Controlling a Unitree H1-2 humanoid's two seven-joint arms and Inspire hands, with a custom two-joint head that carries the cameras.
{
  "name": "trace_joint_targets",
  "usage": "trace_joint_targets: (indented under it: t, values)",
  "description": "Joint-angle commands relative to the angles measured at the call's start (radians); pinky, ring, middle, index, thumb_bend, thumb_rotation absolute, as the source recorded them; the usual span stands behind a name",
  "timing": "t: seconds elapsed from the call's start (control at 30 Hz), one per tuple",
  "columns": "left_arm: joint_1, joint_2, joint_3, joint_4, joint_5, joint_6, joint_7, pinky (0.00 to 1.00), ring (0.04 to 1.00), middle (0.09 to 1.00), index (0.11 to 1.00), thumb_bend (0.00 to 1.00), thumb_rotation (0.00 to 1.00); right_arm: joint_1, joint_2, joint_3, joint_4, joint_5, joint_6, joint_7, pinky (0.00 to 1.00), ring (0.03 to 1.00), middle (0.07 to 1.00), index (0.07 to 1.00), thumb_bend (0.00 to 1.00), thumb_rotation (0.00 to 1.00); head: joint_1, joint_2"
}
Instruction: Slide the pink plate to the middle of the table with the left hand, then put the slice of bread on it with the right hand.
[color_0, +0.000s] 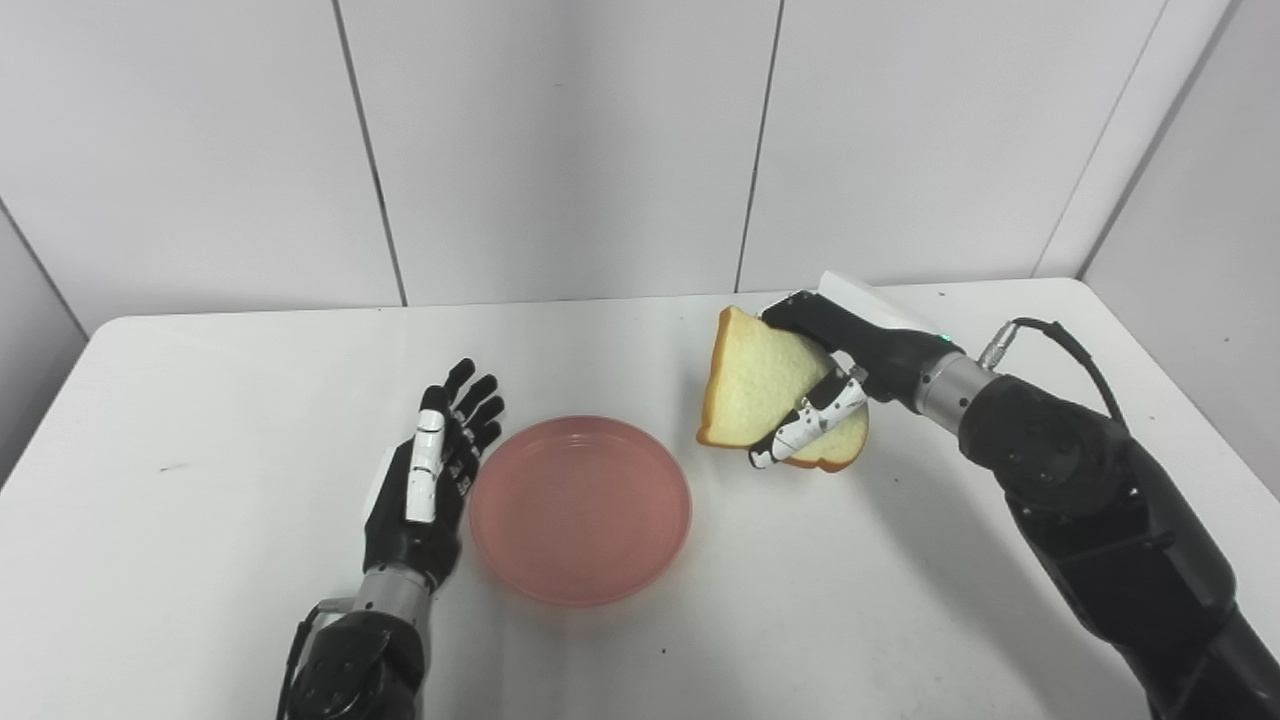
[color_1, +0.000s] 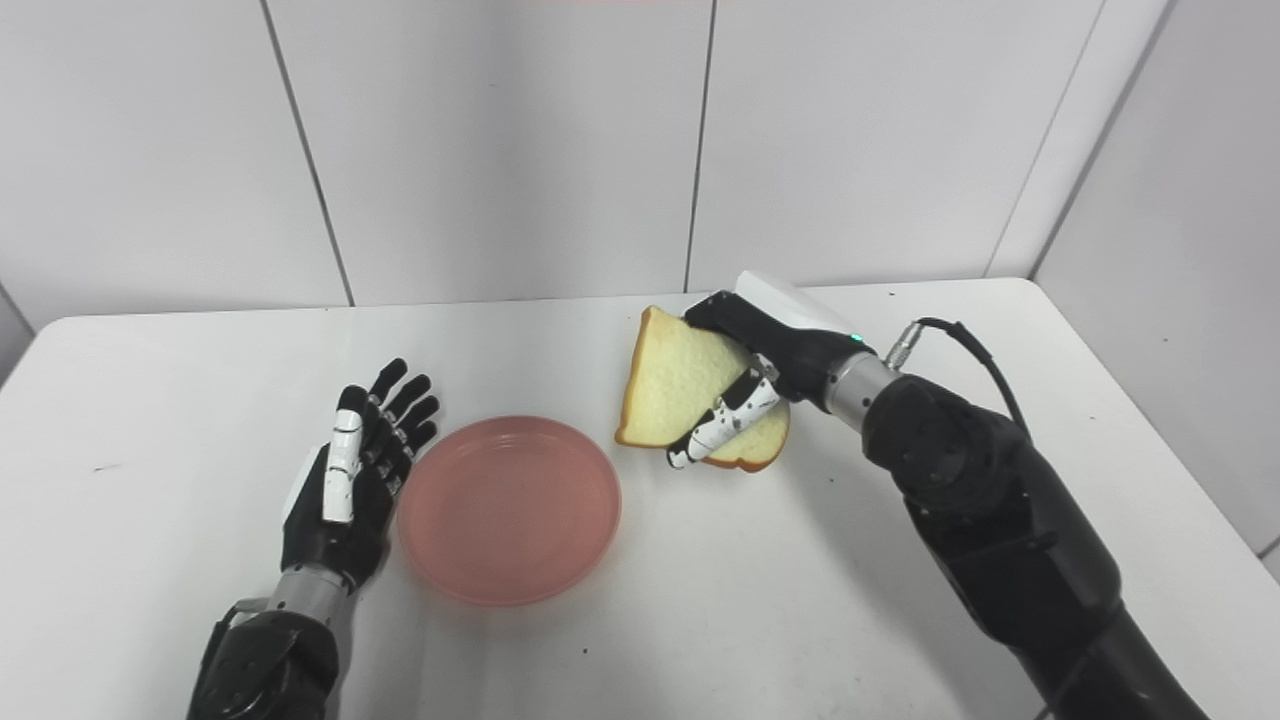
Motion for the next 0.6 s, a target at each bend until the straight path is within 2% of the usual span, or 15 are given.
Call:
trace_joint_targets:
  t: [0.0, 0.1, 0.3, 0.4, 0.57]
  values:
    - [-0.045, -0.009, -0.001, -0.027, 0.005, -0.031, 0.005, 0.94, 0.923, 0.921, 0.917, 0.76, 0.95, -0.058, 0.001, 0.008, -0.011, -0.016, -0.04, -0.005, 0.19, 0.288, 0.418, 0.507, 0.52, 0.0, 0.005, -0.001]
    - [-0.046, -0.011, -0.001, -0.032, 0.005, -0.025, 0.009, 0.95, 0.927, 0.922, 0.916, 0.75, 0.95, -0.072, 0.015, 0.033, -0.005, -0.019, -0.047, 0.004, 0.21, 0.308, 0.405, 0.516, 0.52, 0.0, 0.009, -0.001]
    - [-0.048, -0.011, -0.004, -0.043, 0.013, -0.01, 0.019, 0.95, 0.93, 0.923, 0.916, 0.75, 0.96, -0.08, 0.064, 0.067, -0.023, -0.052, -0.003, 0.02, 0.21, 0.311, 0.405, 0.512, 0.52, 0.0, 0.02, 0.0]
    - [-0.049, -0.011, -0.006, -0.048, 0.016, -0.005, 0.025, 0.96, 0.931, 0.921, 0.916, 0.75, 0.95, -0.09, 0.091, 0.084, -0.025, -0.062, 0.006, 0.031, 0.17, 0.269, 0.394, 0.513, 0.52, 0.0, 0.03, 0.0]
    - [-0.051, -0.006, -0.007, -0.057, 0.022, 0.0, 0.034, 0.96, 0.934, 0.923, 0.921, 0.74, 0.96, -0.108, 0.124, 0.112, -0.012, -0.078, 0.009, 0.062, 0.18, 0.272, 0.394, 0.515, 0.52, 0.0, 0.036, 0.002]
